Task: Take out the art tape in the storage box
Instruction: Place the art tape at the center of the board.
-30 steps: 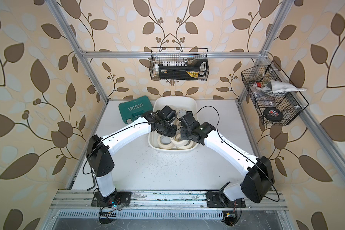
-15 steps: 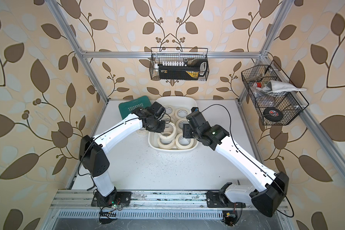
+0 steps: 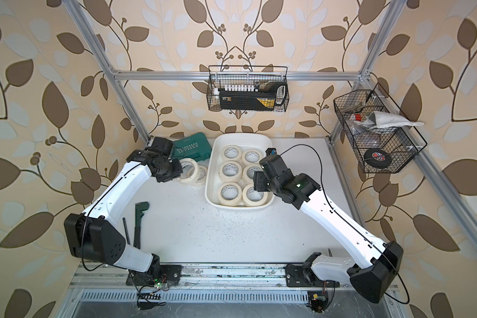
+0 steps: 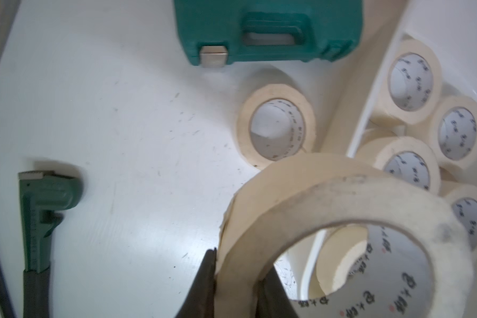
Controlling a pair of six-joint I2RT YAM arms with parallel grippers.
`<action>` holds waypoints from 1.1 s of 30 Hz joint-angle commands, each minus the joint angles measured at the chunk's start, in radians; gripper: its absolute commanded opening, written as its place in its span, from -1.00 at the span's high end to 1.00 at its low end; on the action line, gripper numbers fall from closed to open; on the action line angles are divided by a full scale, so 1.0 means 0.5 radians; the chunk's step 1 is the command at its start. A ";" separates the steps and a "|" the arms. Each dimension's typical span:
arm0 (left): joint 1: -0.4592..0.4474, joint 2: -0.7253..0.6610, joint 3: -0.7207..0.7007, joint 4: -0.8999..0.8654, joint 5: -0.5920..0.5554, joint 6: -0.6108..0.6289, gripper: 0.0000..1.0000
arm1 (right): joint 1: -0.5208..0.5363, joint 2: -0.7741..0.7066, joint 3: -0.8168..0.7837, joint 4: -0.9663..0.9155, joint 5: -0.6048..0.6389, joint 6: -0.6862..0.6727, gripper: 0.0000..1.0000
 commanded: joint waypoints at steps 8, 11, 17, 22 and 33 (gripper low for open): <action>0.473 -0.079 -0.228 0.106 0.058 -0.303 1.00 | 0.000 0.022 0.035 -0.064 -0.024 -0.038 -0.27; 0.518 0.048 -0.274 0.144 0.038 -0.401 1.00 | -0.003 0.035 0.032 -0.072 -0.042 -0.039 -0.27; 0.520 0.154 -0.449 0.379 -0.024 -0.582 1.00 | -0.001 0.038 0.018 -0.084 -0.055 -0.044 -0.27; 0.520 0.378 -0.366 0.379 -0.081 -0.576 1.00 | -0.006 0.040 -0.012 -0.086 -0.052 -0.056 -0.28; 0.517 0.707 -0.196 0.420 -0.133 -0.559 1.00 | -0.024 0.073 -0.023 -0.121 -0.032 -0.076 -0.29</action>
